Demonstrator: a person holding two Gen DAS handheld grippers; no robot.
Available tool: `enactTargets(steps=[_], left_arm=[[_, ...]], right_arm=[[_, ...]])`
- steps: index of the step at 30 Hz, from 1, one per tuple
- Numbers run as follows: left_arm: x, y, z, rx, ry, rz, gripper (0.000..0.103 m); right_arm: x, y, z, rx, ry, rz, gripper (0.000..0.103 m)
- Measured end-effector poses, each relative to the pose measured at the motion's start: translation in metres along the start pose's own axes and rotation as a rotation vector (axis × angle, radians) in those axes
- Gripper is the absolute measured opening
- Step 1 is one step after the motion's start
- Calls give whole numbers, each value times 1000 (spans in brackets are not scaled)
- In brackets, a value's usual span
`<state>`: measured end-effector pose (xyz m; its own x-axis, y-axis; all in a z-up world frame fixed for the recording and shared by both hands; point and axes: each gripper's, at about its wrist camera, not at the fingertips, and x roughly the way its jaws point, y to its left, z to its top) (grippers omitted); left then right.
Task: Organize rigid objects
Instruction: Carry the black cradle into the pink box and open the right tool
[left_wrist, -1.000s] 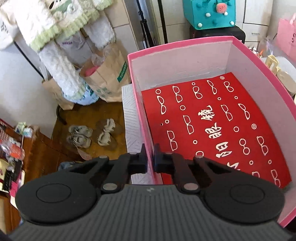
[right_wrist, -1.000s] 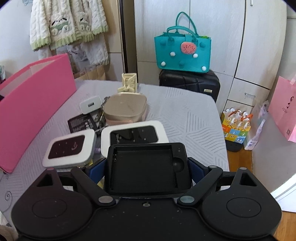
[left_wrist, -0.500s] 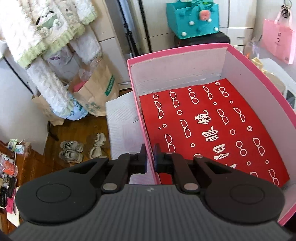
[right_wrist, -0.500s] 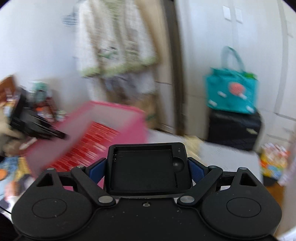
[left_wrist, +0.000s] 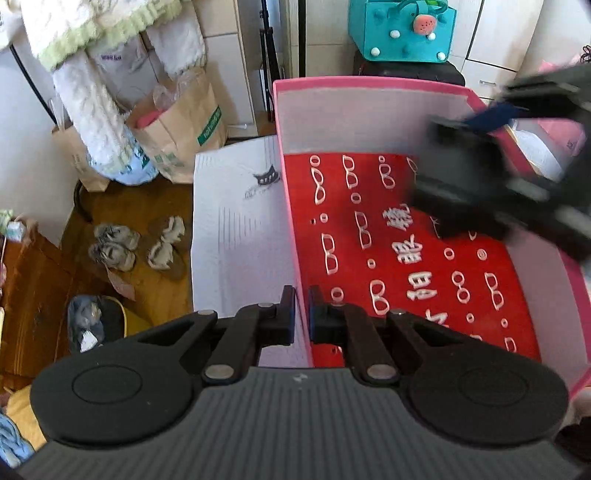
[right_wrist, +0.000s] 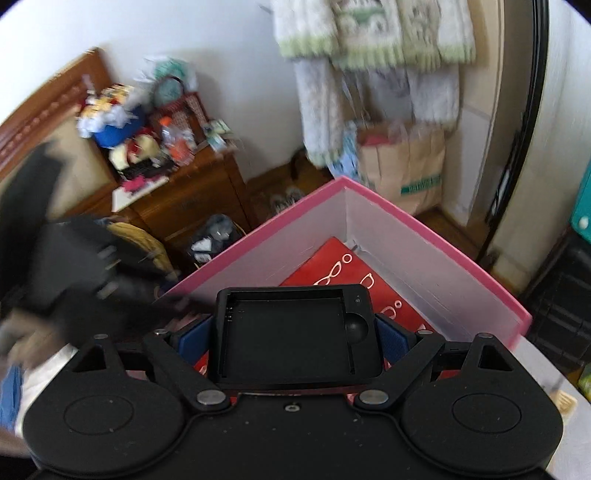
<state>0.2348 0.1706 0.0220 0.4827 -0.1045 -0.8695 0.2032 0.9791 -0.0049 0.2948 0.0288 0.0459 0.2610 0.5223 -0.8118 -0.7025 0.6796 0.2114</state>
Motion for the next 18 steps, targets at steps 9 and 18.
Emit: enactTargets(steps=[9,18], left_arm=[[-14,-11,-9,43,-60,46,5],[-17,-11,-12,-12,-77,29,5]], right_arm=[[69,-29,15,245,129,-48,93],[84,-44,6,520,86,-69,94]])
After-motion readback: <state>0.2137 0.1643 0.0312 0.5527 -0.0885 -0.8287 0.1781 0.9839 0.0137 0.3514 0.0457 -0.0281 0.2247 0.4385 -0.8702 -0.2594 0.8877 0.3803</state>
